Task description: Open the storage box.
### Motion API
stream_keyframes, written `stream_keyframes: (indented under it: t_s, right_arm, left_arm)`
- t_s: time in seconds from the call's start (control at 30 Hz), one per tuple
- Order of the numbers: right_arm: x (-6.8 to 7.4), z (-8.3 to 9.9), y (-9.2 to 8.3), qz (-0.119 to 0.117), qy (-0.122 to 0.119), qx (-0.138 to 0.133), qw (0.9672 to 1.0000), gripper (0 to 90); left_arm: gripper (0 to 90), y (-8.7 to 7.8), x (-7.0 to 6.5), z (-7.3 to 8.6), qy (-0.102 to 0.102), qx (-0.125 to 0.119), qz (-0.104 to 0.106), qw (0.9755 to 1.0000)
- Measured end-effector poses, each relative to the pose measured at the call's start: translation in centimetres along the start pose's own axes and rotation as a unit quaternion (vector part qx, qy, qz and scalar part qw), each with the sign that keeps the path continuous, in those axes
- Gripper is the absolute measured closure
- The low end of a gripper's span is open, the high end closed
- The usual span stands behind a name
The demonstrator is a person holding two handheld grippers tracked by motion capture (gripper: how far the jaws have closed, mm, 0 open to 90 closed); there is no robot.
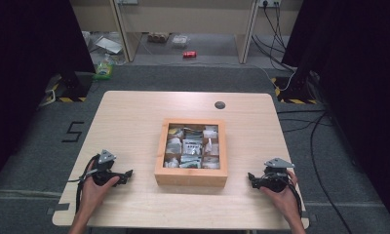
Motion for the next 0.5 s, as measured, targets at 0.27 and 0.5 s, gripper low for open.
stream_keyframes:
  t_s: [0.27, 0.5]
  right_arm:
    - [0.02, 0.02, -0.11, 0.0, 0.005, -0.002, 1.0, 14.5]
    - [0.44, -0.51, -0.82, -0.01, 0.014, -0.02, 0.9997, 17.9]
  left_arm:
    - [0.0, 0.0, 0.0, 0.0, 0.0, 0.0, 0.0, 1.0]
    - [0.0, 0.0, 0.0, 0.0, 0.0, 0.0, 0.0, 1.0]
Point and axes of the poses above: each handheld gripper's, and its own axes: y roughly forward along the jaws, z roughly out of its underside, x roughly to its left, the point moved 10 cm from there along y, roughly forward along the jaws, and after that the axes turned 12 degrees about y, right-handed, at the moved point
